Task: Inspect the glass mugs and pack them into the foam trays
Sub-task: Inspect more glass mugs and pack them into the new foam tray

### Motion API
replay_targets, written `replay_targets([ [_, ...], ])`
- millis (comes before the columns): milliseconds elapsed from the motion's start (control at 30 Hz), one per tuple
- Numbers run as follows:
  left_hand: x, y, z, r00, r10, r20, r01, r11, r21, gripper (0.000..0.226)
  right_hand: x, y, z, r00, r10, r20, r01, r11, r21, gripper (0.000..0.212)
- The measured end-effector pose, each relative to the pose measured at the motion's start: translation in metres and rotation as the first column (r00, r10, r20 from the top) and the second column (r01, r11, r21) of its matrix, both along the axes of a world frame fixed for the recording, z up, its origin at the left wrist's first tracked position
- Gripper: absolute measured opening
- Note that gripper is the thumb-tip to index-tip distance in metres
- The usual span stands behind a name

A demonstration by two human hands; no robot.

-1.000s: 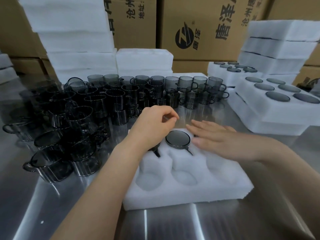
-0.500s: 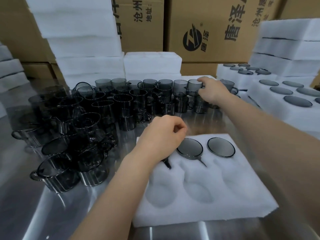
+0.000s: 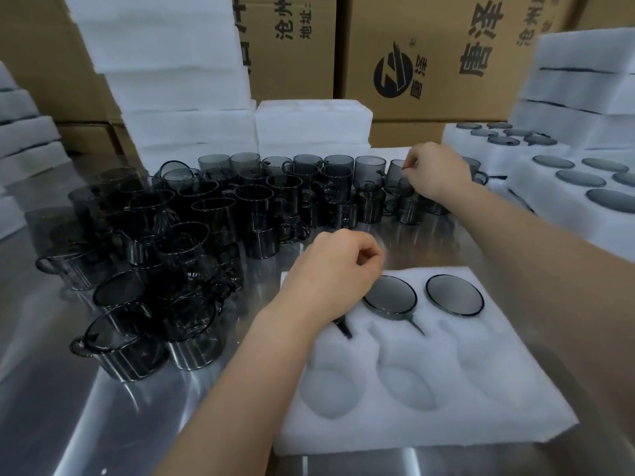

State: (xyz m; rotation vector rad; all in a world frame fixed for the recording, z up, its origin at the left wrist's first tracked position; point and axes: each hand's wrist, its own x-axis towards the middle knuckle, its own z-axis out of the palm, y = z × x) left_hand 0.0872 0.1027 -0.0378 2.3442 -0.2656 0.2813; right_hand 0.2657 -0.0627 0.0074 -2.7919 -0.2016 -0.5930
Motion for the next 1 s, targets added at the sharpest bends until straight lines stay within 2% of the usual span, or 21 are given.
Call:
replay_targets([
  [133,0.0,0.0,0.0,1.0,0.014,0.022,-0.013,0.999,-0.035,0.015,-0.033,-0.002,0.008,0.998,0.036,0.057,-0.042,0.991,0.123,0.005],
  [200,0.002,0.0,0.0,0.999,0.015,0.052,-0.012,0.999,-0.049,0.028,-0.057,-0.004,0.01,0.99,0.07,0.119,-0.088,0.984,0.156,0.007],
  [267,0.002,0.0,0.0,0.995,0.004,0.098,0.002,0.998,-0.06,0.05,-0.084,-0.004,0.01,0.98,0.14,0.144,-0.171,0.958,0.228,0.011],
  [333,0.0,0.0,0.001,0.992,-0.034,0.124,0.048,0.993,-0.111,0.072,-0.112,-0.003,0.008,0.963,0.241,0.119,-0.268,0.896,0.354,0.02],
  [433,-0.001,-0.001,0.001,0.986,-0.096,0.133,0.115,0.983,-0.143,0.098,-0.148,0.004,-0.002,0.929,0.36,0.087,-0.338,0.727,0.598,0.02],
  [500,0.0,-0.002,0.001,0.983,-0.112,0.146,0.127,0.987,-0.1,0.106,-0.16,0.008,-0.009,0.906,0.407,0.119,-0.389,0.685,0.616,0.019],
  [600,0.0,-0.002,0.003,0.986,-0.086,0.144,0.1,0.99,-0.098,0.106,-0.169,0.009,-0.016,0.85,0.508,0.137,-0.463,0.597,0.656,0.024],
  [667,-0.001,-0.003,0.004,0.985,-0.069,0.157,0.086,0.991,-0.103,0.096,-0.168,0.005,-0.018,0.824,0.552,0.123,-0.464,0.536,0.705,0.03],
  [767,-0.004,-0.005,0.005,0.975,-0.074,0.211,0.094,0.992,-0.088,0.07,-0.164,0.002,-0.022,0.828,0.555,0.082,-0.394,0.473,0.788,0.046],
  [833,-0.005,-0.004,0.006,0.964,-0.082,0.254,0.106,0.991,-0.081,0.062,-0.163,0.003,-0.024,0.821,0.57,0.022,-0.315,0.421,0.851,0.046],
  [900,-0.005,-0.003,0.007,0.956,-0.098,0.275,0.122,0.99,-0.07,0.061,-0.164,0.005,-0.026,0.81,0.587,-0.01,-0.281,0.403,0.871,0.042],
  [1000,-0.005,-0.002,0.007,0.944,-0.142,0.297,0.152,0.988,-0.009,0.066,-0.166,0.007,-0.028,0.82,0.572,-0.007,-0.27,0.399,0.876,0.048],
])
